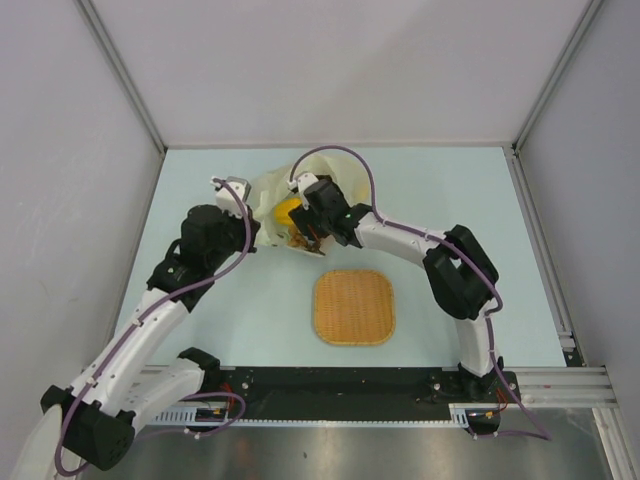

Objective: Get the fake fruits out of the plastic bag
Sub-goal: Adjust the fake fruit in the plastic bag.

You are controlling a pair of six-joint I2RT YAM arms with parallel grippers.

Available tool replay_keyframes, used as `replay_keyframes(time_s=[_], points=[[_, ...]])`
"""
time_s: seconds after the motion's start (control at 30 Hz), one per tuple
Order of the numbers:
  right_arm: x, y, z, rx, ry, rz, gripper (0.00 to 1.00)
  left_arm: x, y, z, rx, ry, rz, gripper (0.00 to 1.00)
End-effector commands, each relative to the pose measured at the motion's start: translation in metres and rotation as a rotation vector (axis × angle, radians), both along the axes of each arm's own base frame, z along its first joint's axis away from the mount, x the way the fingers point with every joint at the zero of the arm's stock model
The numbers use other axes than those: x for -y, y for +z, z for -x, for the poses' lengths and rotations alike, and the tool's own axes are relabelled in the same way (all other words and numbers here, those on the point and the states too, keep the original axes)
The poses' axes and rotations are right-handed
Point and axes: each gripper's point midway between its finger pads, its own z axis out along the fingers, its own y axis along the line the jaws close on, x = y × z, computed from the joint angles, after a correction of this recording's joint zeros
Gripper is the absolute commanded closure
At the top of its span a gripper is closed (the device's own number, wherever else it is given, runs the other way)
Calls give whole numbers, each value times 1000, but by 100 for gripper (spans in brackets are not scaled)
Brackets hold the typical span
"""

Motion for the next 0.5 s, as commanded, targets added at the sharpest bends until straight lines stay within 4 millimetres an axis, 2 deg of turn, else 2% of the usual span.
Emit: replay_keyframes(time_s=[0.0,0.1,0.17,0.23,0.27,0.3,0.33,0.4,0.43,0.47], points=[[6,-11,-19,61,-13,39,46,8,-26,22,-79,-81,14,100],[7,-19,-26,71,-13,60,41,7,-57,35,-154,-111,-22,100],[8,-22,-26,57,-15,62,26,6,-72,39,-185,-125,-38,100],[12,-13,-26,48,-28,37,9,8,-82,39,-197,-137,-46,100],[14,-9,-24,23,-36,18,6,9,-81,36,-181,-136,-41,100],[17,6,-24,13,-36,-28,4,8,-87,36,-186,-135,-45,100],[19,12,-23,-7,-40,-56,0,8,-88,35,-181,-133,-45,100],[23,21,-14,-99,-39,-145,0,7,-91,32,-180,-127,-45,100],[32,30,-17,-124,-56,-188,0,7,-92,31,-182,-121,-44,100],[34,30,-15,-157,-61,-215,0,7,-93,30,-188,-122,-44,99]])
